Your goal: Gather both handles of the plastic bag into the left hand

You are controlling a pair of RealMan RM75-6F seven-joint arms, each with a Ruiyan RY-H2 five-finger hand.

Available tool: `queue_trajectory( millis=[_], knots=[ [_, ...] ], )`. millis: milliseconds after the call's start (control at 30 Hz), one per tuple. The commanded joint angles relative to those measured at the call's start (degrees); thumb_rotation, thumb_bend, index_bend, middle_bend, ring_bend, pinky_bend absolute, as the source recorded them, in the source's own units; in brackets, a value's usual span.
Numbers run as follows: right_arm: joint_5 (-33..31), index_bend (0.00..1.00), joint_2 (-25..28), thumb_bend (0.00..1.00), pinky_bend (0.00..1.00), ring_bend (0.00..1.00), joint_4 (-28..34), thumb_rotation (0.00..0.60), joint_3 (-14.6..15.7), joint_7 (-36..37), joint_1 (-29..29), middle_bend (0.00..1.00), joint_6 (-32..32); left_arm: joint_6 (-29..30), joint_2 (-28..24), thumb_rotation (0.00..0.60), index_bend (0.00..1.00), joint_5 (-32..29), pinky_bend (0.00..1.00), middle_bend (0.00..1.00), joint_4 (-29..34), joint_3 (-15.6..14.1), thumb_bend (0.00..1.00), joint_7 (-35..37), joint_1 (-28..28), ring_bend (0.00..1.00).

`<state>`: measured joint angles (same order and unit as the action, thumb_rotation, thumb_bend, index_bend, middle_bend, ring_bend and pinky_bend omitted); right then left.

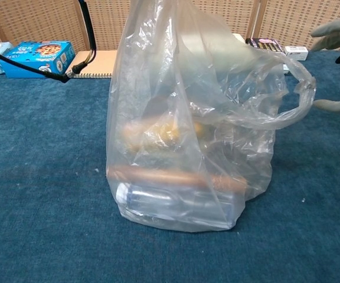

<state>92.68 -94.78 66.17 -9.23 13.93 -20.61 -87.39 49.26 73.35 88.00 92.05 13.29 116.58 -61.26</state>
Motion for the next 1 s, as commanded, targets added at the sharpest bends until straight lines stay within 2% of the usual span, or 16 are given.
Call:
queue_trajectory(
  millis=[33, 300, 500, 633, 1000],
  knots=[
    [-0.1, 0.18, -0.7, 0.09, 0.27, 0.21, -0.3, 0.600, 0.1, 0.1, -0.3, 0.26, 0.1, 0.0, 0.0, 0.000, 0.35, -0.1, 0.49, 0.40, -0.1, 0.1, 0.07, 0.0, 0.0, 0.42],
    [-0.6, 0.22, -4.2, 0.07, 0.25, 0.21, 0.2, 0.600, -0.5, 1.1, -1.7, 0.27, 0.2, -0.4, 0.8, 0.000, 0.35, -0.4, 0.49, 0.40, -0.5, 0.6, 0.07, -0.2, -0.8, 0.42],
    [-2.2, 0.23, -7.2, 0.07, 0.24, 0.21, 1.1, 0.600, -2.4, 2.1, -3.0, 0.27, 0.2, -0.8, 1.2, 0.000, 0.35, -0.6, 0.49, 0.40, -0.6, 0.8, 0.07, -0.5, -1.3, 0.42],
    [-3.8, 0.24, -8.7, 0.07, 0.24, 0.21, 3.9, 0.600, -4.4, 2.5, -4.4, 0.27, 1.0, -1.1, 1.4, 0.000, 0.35, -0.7, 0.49, 0.40, -0.7, 0.9, 0.07, -0.8, -1.5, 0.42],
    [-8.4, 0.24, -8.8, 0.07, 0.22, 0.21, 10.7, 0.600, -7.5, 5.2, -4.7, 0.28, 2.3, -1.0, 2.0, 0.000, 0.35, -0.7, 0.49, 0.40, -1.4, 0.6, 0.07, -0.5, -1.4, 0.42]
  ],
)
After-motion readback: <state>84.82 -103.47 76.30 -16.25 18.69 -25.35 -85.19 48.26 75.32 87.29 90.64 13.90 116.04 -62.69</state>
